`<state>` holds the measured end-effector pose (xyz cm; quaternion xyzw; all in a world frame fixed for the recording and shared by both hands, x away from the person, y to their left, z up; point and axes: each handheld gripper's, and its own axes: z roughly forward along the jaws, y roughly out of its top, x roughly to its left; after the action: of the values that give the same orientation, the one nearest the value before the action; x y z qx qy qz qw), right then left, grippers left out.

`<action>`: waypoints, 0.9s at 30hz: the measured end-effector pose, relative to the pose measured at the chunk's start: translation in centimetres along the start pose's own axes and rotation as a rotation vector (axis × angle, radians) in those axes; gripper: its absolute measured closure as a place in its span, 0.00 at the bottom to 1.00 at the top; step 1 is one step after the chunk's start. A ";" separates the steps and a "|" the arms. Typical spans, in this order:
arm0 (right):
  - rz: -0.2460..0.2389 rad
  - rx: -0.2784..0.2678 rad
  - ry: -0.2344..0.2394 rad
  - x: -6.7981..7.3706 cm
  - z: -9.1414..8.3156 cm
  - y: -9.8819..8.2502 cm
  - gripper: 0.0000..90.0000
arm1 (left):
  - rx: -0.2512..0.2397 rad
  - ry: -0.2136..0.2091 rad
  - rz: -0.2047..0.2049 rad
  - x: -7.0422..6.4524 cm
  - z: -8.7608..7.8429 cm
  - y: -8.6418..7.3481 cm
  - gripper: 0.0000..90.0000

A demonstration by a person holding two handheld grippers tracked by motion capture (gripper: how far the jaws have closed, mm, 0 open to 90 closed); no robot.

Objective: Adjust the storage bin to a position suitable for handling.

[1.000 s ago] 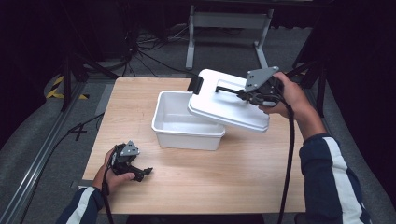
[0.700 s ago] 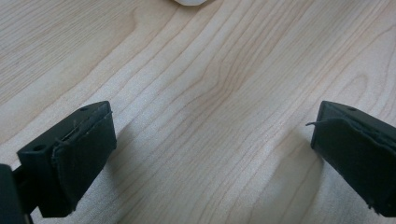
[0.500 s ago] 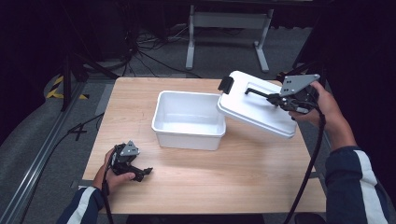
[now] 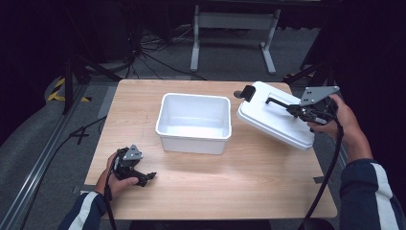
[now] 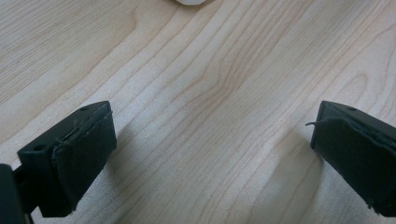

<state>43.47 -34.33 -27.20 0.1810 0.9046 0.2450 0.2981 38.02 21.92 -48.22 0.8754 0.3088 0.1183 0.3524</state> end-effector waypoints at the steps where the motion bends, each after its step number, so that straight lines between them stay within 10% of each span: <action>1: 0.004 0.005 -0.005 0.0 0.2 -0.4 0.94 | 0.000 0.000 -0.001 0.0 0.0 0.0 0.01; 27: 0.087 0.097 0.074 0.8 7.5 -4.4 0.94 | 0.002 -0.003 -0.004 0.0 0.0 0.0 0.01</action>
<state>46.78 -35.06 -35.24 0.2251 0.9171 0.2202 0.2443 37.99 21.91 -48.22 0.8754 0.3102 0.1162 0.3521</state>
